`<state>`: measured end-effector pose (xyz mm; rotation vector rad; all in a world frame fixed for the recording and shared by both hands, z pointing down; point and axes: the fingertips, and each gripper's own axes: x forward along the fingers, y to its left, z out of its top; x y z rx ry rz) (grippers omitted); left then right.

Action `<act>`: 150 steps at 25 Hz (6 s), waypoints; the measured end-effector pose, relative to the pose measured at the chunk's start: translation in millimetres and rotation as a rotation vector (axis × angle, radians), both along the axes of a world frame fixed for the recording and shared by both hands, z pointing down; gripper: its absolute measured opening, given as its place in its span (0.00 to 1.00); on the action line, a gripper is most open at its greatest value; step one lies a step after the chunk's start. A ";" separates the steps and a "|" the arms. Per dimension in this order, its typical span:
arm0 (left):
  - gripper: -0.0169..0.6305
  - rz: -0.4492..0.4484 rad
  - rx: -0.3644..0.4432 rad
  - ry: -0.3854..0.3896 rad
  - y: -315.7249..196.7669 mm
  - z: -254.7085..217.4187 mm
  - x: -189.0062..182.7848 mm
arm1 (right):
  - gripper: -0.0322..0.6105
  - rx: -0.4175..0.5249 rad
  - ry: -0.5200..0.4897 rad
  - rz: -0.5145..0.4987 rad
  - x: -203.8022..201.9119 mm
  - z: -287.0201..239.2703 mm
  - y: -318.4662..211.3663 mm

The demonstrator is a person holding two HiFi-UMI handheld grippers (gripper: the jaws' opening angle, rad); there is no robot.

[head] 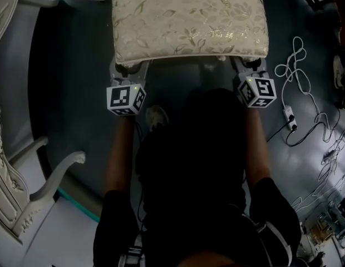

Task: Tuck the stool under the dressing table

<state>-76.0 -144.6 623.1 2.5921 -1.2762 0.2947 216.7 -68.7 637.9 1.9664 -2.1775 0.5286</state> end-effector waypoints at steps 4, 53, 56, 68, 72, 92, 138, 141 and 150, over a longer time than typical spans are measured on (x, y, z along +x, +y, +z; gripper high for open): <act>0.45 0.002 0.070 -0.023 -4.9 -1.9 4.6 | 0.46 0.002 0.058 0.006 0.7 0.5 2.3; 0.40 -0.269 0.189 -0.004 3.6 -75.9 -129.9 | 0.41 0.208 0.102 -0.157 -115.0 -91.6 -43.5; 0.40 -0.301 0.195 -0.013 3.2 -79.5 -160.4 | 0.41 0.215 0.096 -0.189 -144.4 -93.9 -53.9; 0.40 -0.455 0.206 -0.090 25.1 -94.2 -193.2 | 0.41 0.247 0.025 -0.325 -177.9 -94.1 -76.0; 0.40 -0.534 0.215 -0.098 36.7 -100.7 -254.2 | 0.41 0.260 0.018 -0.401 -241.0 -101.9 -87.4; 0.41 -0.252 0.272 -0.083 37.7 -115.0 -30.7 | 0.41 0.342 0.038 -0.071 -16.1 -113.2 7.3; 0.41 -0.559 0.332 -0.111 -23.3 -79.4 -222.0 | 0.41 0.442 0.002 -0.358 -207.9 -77.8 -150.2; 0.41 -0.593 0.346 -0.107 -29.7 -75.6 -231.1 | 0.41 0.461 0.005 -0.387 -218.6 -75.3 -167.3; 0.41 -0.666 0.391 -0.128 -46.3 -64.7 -243.8 | 0.41 0.504 -0.003 -0.435 -235.8 -62.3 -204.9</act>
